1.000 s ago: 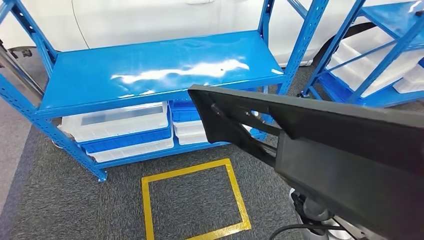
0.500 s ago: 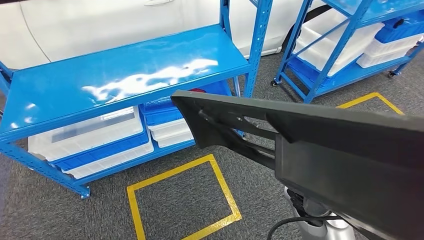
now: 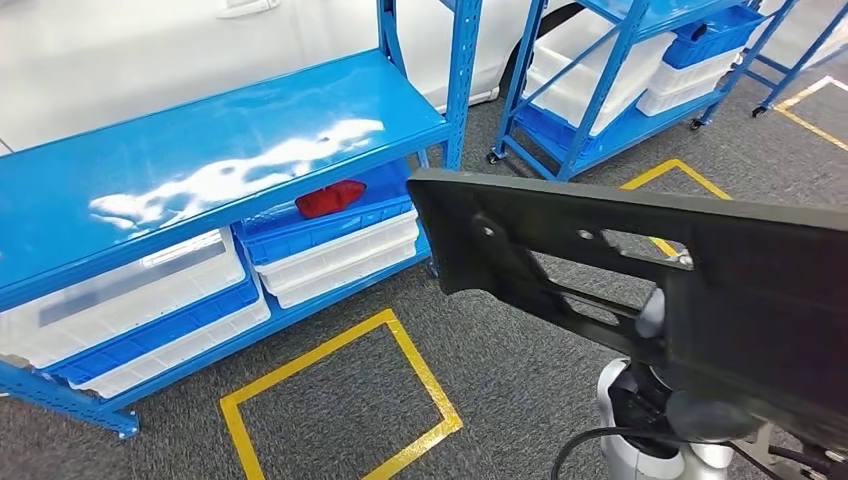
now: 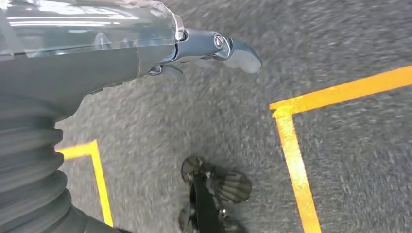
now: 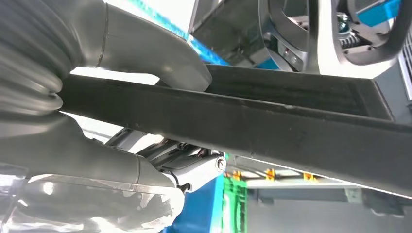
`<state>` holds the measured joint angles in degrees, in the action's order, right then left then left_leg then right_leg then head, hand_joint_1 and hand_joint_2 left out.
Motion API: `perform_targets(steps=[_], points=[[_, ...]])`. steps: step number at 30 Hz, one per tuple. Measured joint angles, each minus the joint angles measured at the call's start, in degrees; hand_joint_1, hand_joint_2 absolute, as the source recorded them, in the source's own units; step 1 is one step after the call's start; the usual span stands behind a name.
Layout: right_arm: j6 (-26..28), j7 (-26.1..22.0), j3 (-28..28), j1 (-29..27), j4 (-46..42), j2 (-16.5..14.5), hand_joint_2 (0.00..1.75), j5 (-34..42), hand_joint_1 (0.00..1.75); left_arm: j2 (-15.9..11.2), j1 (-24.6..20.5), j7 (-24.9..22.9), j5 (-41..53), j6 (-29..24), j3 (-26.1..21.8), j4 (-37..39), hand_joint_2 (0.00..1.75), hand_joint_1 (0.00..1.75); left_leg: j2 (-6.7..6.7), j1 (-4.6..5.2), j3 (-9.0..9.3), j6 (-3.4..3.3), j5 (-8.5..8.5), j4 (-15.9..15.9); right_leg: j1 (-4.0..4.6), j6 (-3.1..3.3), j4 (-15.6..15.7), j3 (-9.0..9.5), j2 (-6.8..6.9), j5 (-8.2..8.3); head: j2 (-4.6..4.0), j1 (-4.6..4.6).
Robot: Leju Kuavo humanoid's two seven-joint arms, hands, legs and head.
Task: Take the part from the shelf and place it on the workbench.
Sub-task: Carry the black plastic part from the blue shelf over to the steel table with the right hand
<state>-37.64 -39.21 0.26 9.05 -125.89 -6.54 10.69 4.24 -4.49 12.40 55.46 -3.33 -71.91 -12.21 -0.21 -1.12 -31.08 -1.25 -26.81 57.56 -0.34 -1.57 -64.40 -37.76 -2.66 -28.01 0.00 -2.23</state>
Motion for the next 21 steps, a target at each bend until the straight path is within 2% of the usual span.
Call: perform_targets(steps=[1,2,3,4,5,7,8,9,10,12,13,14,16,17,18,19,20,21], points=[[-0.36,0.0,-1.01,-0.38,-0.2,-0.54,1.75,0.24,1.64,-0.16,0.11,0.31,0.14,0.19,0.0,-0.01,1.75,0.0,0.71,0.14,-0.07,-0.15,-0.01,-0.02,-0.05,-0.19,-3.93,-1.83,1.2,-2.0,0.0,0.0],[-0.84,0.0,-2.02,-0.88,-0.33,-1.13,1.75,0.43,1.64,-0.35,0.2,0.47,0.34,0.29,0.0,-0.01,1.75,0.0,1.48,0.28,-0.13,-0.21,-0.03,-0.01,-0.18,-0.36,-7.65,-3.54,1.82,-3.53,0.0,0.0],[-1.35,0.0,-2.98,-1.41,-0.42,-1.7,1.75,0.59,1.64,-0.52,0.24,0.51,0.6,0.3,0.01,-0.01,1.75,0.0,2.21,0.38,-0.16,-0.24,-0.06,0.01,-0.28,-0.44,-9.96,-4.56,2.13,-4.16,0.0,0.0],[-1.93,0.0,-3.99,-1.91,-0.52,-2.34,1.75,0.73,1.64,-0.65,0.23,0.44,0.86,0.26,0.02,-0.01,1.75,0.0,2.92,0.46,-0.15,-0.24,-0.1,0.01,-0.35,-0.44,-10.04,-4.43,2.35,-3.67,0.0,0.0],[-2.47,0.0,-4.94,-2.29,-0.65,-2.96,1.75,0.8,1.64,-0.74,0.18,0.31,1.12,0.21,0.03,-0.01,1.75,0.0,3.56,0.51,-0.1,-0.19,-0.14,0.02,-0.39,-0.33,-7.71,-3.06,2.68,-2.26,0.0,0.0],[-3.18,0.0,-6.39,-2.73,-0.96,-4.06,1.75,0.88,1.64,-0.84,0.1,0.04,1.49,0.13,0.09,-0.01,1.75,0.0,4.74,0.73,0.12,0.05,-0.32,0.02,-0.1,0.28,0.63,1.68,4.57,0.98,-0.01,0.0],[-3.34,0.0,-6.85,-2.83,-1.12,-4.46,1.75,0.89,1.64,-0.89,0.07,-0.02,1.58,0.11,0.11,-0.01,1.75,0.0,5.23,0.85,0.23,0.25,-0.42,0.03,0.14,0.7,3.88,3.39,5.44,1.9,-0.01,0.0],[-3.43,0.0,-7.25,-2.91,-1.26,-4.81,1.75,0.89,1.64,-0.96,0.05,-0.08,1.65,0.08,0.14,-0.01,1.75,0.0,5.7,0.95,0.34,0.53,-0.51,0.02,0.38,1.11,5.73,4.29,5.97,2.26,-0.01,0.0],[-3.47,0.0,-7.59,-3.02,-1.36,-5.1,1.75,0.9,1.64,-1.03,0.02,-0.14,1.68,0.07,0.15,-0.01,1.75,0.0,6.18,1.01,0.45,0.83,-0.56,-0.03,0.58,1.46,6.17,4.34,5.86,2.16,0.0,0.0],[-3.47,0.0,-8.19,-3.29,-1.61,-5.61,1.75,0.91,1.64,-1.18,-0.16,-0.21,1.74,0.06,0.21,-0.01,1.75,0.0,6.71,0.96,0.75,1.5,-0.74,-0.12,0.45,2.04,6.6,4.3,4.65,2.52,0.0,0.0],[-3.48,0.0,-8.43,-3.37,-1.77,-5.83,1.75,0.91,1.64,-1.25,-0.26,-0.22,1.75,0.06,0.25,-0.01,1.75,0.0,5.95,0.9,0.67,1.78,-1.3,0.38,0.24,2.36,6.97,4.45,4.09,2.76,0.0,0.0],[-3.48,0.01,-8.59,-3.41,-1.91,-6.08,1.75,0.91,1.64,-1.32,-0.34,-0.22,1.78,0.06,0.28,-0.01,1.75,0.0,4.6,0.82,0.09,2.02,-2.47,1.97,0.02,2.7,7.36,4.61,3.56,3.03,0.0,-0.01],[-3.49,0.02,-8.79,-3.47,-2.04,-6.55,1.75,0.94,1.64,-1.44,-0.2,-0.23,1.8,0.06,0.32,-0.01,1.75,0.0,1.57,0.63,-2.87,2.33,-6.26,8.74,-0.17,3.12,7.67,4.66,2.41,3.34,0.0,-0.01],[-3.5,0.02,-8.88,-3.56,-2.04,-6.73,1.75,0.94,1.64,-1.49,-0.06,-0.25,1.81,0.06,0.33,-0.01,1.75,0.0,0.9,0.58,-4.76,2.45,-7.94,12.79,-0.15,3.2,7.61,4.55,1.73,3.39,0.0,-0.01],[-3.49,0.02,-8.98,-3.66,-2.04,-6.86,1.75,0.91,1.64,-1.55,0.08,-0.25,1.79,0.06,0.33,-0.01,1.75,0.0,0.65,0.55,-6.16,2.55,-8.71,15.63,-0.13,3.22,7.53,4.48,0.96,3.4,0.0,0.0],[-3.49,0.02,-9.1,-3.74,-2.04,-6.96,1.75,0.82,1.64,-1.6,0.15,-0.25,1.82,0.06,0.33,-0.02,1.75,0.0,0.57,0.51,-6.67,2.61,-8.35,16.5,-0.13,3.2,7.42,4.46,0.17,3.39,0.0,0.0],[-3.49,0.02,-9.26,-3.8,-2.04,-7.07,1.75,0.71,1.64,-1.67,0.17,-0.25,1.92,0.05,0.35,-0.02,1.75,0.0,0.45,0.44,-6.0,2.63,-6.78,14.84,-0.15,3.13,7.29,4.5,-0.59,3.36,0.0,0.0],[-3.52,0.02,-9.56,-3.83,-2.09,-7.22,1.75,0.56,1.64,-1.74,0.15,-0.25,2.06,0.05,0.38,-0.03,1.75,0.0,-0.1,0.31,-4.32,2.6,-4.44,11.08,-0.18,3.0,7.11,4.57,-1.37,3.29,0.0,0.0]])
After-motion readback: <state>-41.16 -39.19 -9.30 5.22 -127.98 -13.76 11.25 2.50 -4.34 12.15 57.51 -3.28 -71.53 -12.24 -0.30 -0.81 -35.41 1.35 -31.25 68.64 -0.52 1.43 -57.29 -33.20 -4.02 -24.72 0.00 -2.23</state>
